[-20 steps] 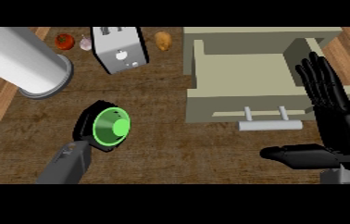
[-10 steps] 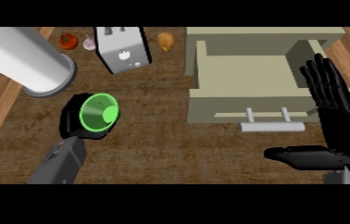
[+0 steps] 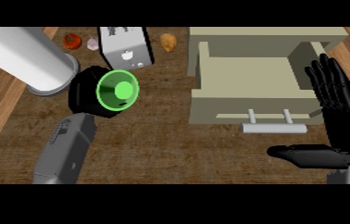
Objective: Pick up the cup, place it into the drawer and close the drawer
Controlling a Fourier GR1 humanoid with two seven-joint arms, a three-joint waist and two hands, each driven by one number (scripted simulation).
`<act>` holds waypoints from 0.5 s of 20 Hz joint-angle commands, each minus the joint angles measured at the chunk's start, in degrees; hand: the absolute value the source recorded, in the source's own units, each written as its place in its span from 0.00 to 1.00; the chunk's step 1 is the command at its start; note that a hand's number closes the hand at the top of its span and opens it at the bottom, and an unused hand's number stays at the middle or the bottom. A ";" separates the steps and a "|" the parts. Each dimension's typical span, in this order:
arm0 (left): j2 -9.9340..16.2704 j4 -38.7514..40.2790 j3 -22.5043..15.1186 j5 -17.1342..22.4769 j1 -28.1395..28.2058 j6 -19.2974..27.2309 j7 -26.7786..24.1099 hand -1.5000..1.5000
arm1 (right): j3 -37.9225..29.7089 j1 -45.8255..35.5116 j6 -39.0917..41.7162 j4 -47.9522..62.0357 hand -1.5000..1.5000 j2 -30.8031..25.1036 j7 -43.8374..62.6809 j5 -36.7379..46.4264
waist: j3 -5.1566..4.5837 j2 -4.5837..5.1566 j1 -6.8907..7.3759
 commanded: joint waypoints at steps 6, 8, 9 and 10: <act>-4.78 -19.50 -5.82 0.28 -6.27 8.65 18.24 1.00 | -1.07 1.12 0.55 -2.51 0.00 -0.21 1.18 -1.49 | 0.00 -0.05 -0.13; -6.13 -22.42 -8.06 -0.69 -8.07 11.41 22.47 1.00 | -2.06 -0.44 1.65 -0.08 0.00 -1.13 0.77 -2.76 | 0.00 0.02 -0.09; -7.11 -25.14 -9.15 -1.10 -7.54 12.63 23.30 1.00 | -1.53 -1.88 0.66 0.49 0.00 -0.74 1.51 -1.77 | -0.01 0.05 0.00; -6.00 -20.09 -8.88 -1.76 -10.65 11.55 22.29 1.00 | -0.31 1.66 0.50 -2.80 0.00 0.35 1.04 -0.84 | -0.03 0.22 -0.75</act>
